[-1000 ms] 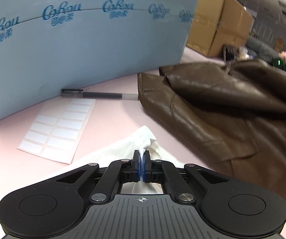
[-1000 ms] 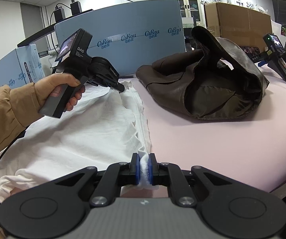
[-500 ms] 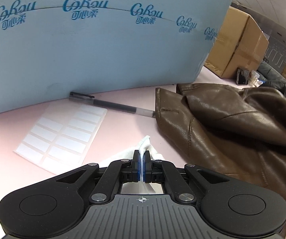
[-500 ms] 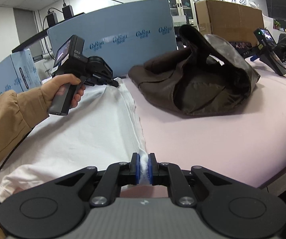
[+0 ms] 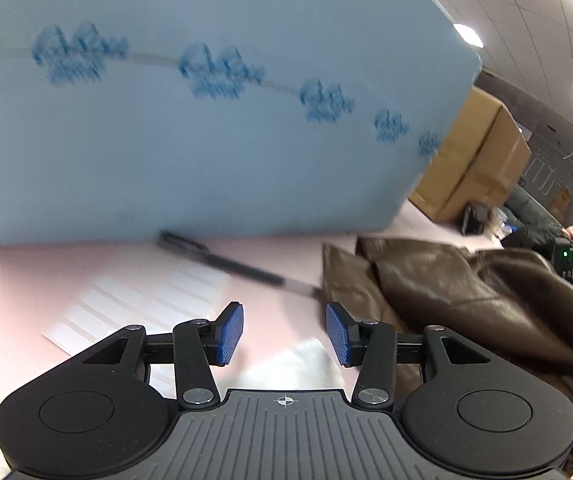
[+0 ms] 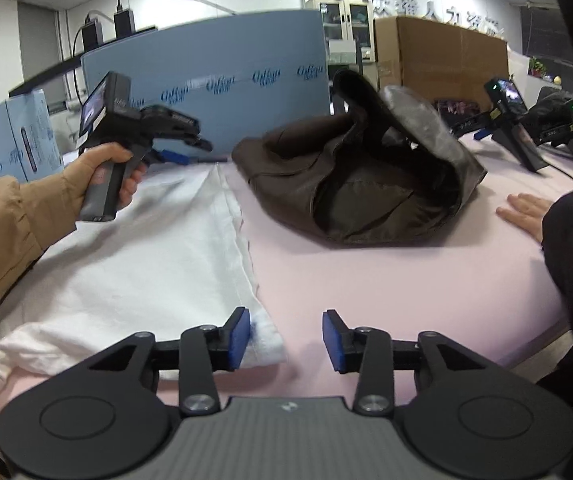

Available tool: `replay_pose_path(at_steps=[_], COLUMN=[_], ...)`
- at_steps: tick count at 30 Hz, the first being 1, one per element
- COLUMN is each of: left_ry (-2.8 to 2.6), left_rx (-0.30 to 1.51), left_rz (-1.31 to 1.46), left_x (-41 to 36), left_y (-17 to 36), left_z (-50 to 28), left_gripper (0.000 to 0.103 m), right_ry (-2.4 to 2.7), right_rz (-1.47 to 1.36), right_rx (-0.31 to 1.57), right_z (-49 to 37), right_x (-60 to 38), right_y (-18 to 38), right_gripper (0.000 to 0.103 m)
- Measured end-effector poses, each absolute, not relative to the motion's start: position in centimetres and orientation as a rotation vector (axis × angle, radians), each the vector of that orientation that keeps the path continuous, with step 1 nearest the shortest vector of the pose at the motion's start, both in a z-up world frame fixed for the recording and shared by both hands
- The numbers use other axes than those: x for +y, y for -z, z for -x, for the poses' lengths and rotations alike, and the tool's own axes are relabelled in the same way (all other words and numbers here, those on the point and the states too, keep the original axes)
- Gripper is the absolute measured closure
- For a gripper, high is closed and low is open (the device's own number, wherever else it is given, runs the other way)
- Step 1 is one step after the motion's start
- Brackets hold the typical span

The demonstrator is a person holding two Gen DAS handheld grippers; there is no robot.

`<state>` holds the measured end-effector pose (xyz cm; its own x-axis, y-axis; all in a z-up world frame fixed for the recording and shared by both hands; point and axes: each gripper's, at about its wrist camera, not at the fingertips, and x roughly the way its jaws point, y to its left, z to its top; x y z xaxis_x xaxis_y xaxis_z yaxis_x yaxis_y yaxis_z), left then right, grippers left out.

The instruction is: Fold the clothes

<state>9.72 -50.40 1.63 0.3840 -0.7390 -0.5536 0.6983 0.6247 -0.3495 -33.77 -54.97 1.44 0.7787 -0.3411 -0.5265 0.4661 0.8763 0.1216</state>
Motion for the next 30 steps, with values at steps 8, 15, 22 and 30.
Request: replay_pose_path(at_steps=[8,15,22,30], left_ry=[1.046,0.943,0.984,0.836], left_rx=[0.835,0.816,0.679,0.470], left_rz=[-0.234,-0.281,-0.065,0.160], left_x=[-49.5,-49.6,-43.0,-24.1], left_y=[-0.9,0.3,-6.2,-13.3], left_z=[-4.5,-5.0,-4.4,0.0], left_gripper=[0.047,0.047,0.045,0.015], right_ry=[0.192,0.256,0.189,-0.101], right_rz=[-0.244,-0.358,-0.347,-0.324], right_rx=[0.520,0.596,0.484,0.359], right_z=[29.3,31.0,33.1,28.7], right_x=[-53.8,-55.1,-54.4,-50.6], right_y=[-0.9,1.3,-3.3,-9.1], right_gripper=[0.063,0.063,0.060,0.041])
